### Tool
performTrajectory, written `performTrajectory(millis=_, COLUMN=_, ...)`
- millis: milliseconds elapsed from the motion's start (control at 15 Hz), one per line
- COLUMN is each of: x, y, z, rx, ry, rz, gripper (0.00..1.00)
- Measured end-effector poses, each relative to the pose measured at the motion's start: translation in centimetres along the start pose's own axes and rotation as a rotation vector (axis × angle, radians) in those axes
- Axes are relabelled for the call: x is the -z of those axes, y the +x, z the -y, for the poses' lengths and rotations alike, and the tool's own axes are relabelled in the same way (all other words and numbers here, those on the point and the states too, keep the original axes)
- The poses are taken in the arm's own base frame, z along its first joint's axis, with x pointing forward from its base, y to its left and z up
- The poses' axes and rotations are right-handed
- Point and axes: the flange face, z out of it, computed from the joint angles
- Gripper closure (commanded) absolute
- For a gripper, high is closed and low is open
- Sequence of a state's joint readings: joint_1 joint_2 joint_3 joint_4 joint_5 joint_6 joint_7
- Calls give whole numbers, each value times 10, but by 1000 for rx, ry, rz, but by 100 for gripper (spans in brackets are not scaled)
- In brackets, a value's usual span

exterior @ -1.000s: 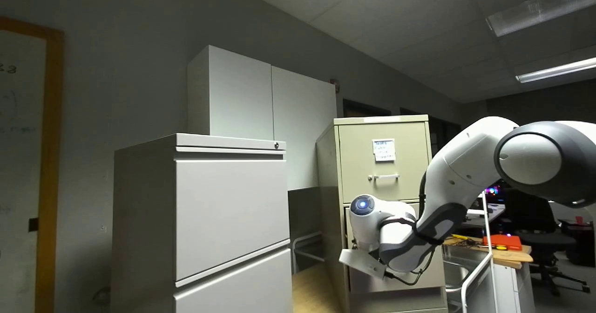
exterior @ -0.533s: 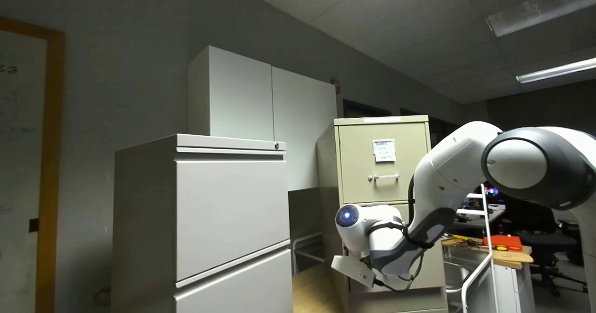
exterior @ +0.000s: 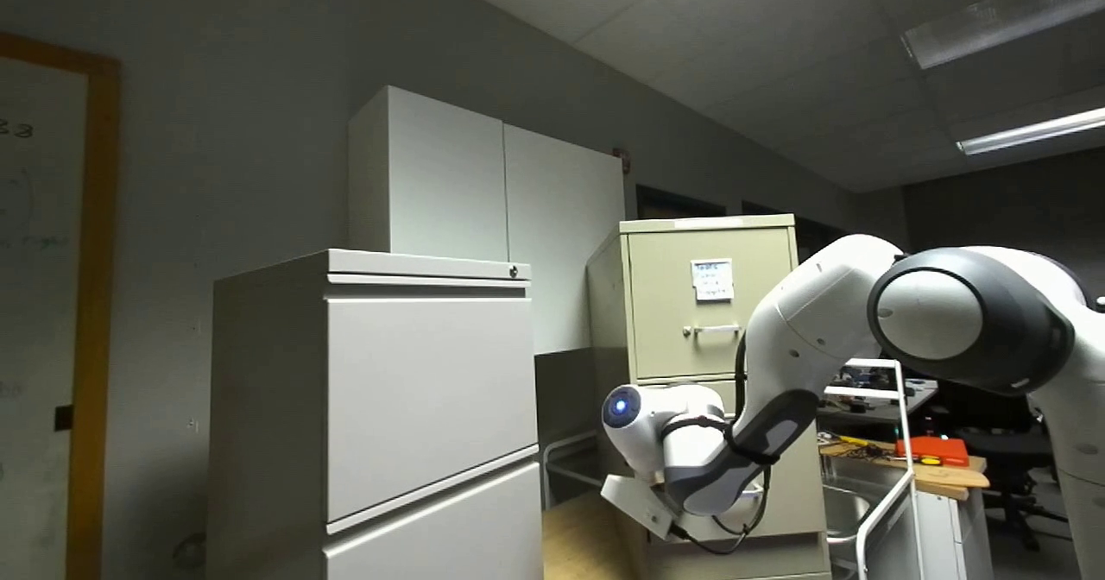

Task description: Close the bottom drawer

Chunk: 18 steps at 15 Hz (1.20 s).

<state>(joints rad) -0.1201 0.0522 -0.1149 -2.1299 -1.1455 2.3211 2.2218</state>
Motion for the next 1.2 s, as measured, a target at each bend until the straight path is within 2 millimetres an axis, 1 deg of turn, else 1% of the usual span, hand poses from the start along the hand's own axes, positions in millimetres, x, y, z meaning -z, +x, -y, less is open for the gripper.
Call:
performTrajectory(millis=533, x=-2, y=-8, z=10, rx=-160, ry=-45, rz=-26, gripper=100)
performTrajectory(millis=867, x=-3, y=-19, z=11, rx=-252, ry=-31, rz=-93, gripper=100)
performTrajectory(millis=1200, x=-12, y=-31, z=9, rx=-174, ry=30, rz=-176, gripper=100)
